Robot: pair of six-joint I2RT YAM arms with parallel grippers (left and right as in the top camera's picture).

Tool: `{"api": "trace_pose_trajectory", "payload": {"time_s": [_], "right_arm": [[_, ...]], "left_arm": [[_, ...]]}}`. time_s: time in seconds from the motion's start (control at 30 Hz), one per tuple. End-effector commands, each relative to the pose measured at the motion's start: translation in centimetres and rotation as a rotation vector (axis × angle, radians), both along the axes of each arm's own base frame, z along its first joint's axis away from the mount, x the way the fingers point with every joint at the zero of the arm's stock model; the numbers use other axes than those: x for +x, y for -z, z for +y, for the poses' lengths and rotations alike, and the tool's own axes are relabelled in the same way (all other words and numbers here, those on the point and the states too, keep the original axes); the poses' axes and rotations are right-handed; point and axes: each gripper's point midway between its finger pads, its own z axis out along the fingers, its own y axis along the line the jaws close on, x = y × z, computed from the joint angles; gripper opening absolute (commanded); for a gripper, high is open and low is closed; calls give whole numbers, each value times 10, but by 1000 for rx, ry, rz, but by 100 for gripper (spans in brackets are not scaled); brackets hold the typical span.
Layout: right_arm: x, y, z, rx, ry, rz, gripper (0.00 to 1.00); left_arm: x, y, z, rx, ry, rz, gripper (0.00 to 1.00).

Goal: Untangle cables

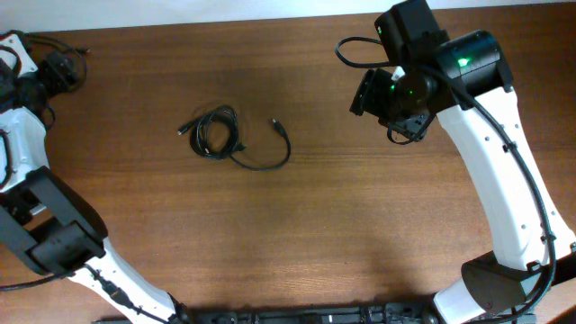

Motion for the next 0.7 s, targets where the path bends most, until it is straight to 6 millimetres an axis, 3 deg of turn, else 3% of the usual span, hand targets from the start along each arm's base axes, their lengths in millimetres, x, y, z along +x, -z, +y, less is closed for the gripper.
{"api": "trace_pose_trajectory", "payload": {"time_s": [0.0, 0.03, 0.1, 0.2, 0.27, 0.33, 0.37, 0.43, 0.47, 0.5, 0.53, 0.57, 0.6, 0.67], "right_arm": [[-1, -1, 0, -13, -7, -3, 74], [-3, 0, -1, -17, -7, 6, 74], [-8, 2, -3, -26, -7, 29, 74], [-12, 3, -4, -31, -7, 44, 74], [-12, 3, -4, -31, -7, 44, 73], [-12, 3, -4, -31, -6, 45, 74], [-13, 3, -5, -32, -7, 48, 74], [-15, 3, -1, -34, -20, 51, 74], [-16, 4, 2, -35, -28, 51, 74], [-17, 4, 3, -35, -33, 51, 74], [-17, 4, 5, -35, -40, 51, 74], [-18, 4, 7, -36, -45, 51, 74], [-18, 4, 7, -37, -44, 52, 74], [-20, 11, 5, -48, -44, 74, 74]], "left_arm": [[21, 14, -26, 0, 77, -24, 99], [31, 24, -32, 8, 92, -33, 99], [45, 64, -27, 146, 94, 7, 99], [44, 127, -10, 189, 82, 72, 99], [40, 152, -3, 204, 83, 107, 97], [36, 175, -4, 249, 131, 145, 86], [35, 182, -4, 253, 138, 154, 70], [35, 182, -4, 251, 138, 155, 12], [38, 168, -3, 258, 141, 129, 0], [43, 146, -1, 280, 135, 91, 0], [48, 122, 0, 305, 132, 46, 30], [55, 83, 2, 347, 122, -22, 82], [57, 61, 5, 377, 106, -58, 96], [51, 72, 17, 401, 43, -1, 99]]}}
